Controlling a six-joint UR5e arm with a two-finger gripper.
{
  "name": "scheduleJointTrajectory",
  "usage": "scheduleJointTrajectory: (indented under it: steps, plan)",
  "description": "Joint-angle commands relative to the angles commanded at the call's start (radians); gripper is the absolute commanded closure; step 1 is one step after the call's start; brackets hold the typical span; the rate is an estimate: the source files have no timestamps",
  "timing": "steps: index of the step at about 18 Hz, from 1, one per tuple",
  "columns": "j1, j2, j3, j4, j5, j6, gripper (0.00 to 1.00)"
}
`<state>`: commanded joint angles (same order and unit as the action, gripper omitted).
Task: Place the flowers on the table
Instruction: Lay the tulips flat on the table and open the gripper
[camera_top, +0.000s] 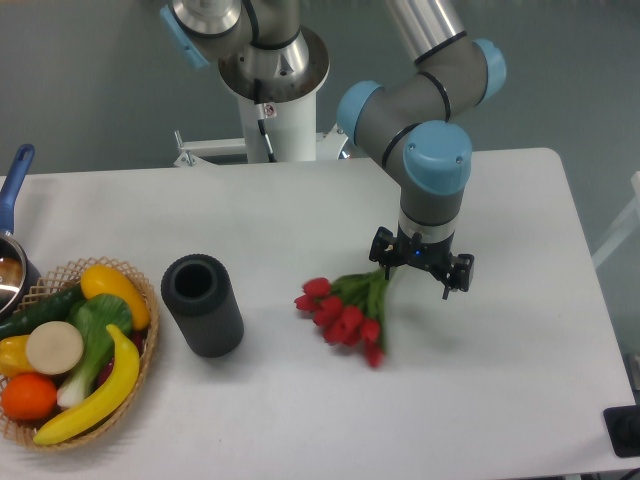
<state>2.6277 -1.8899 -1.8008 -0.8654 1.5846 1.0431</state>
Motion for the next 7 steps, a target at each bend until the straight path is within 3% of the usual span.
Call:
scheduleJointTrajectory:
  steps: [3, 7]
  plan:
    - [-0.002, -0.002, 0.003, 0.048, 0.002, 0.000, 0.00]
    - [0.012, 0.003, 0.000, 0.046, 0.002, -0.002, 0.00]
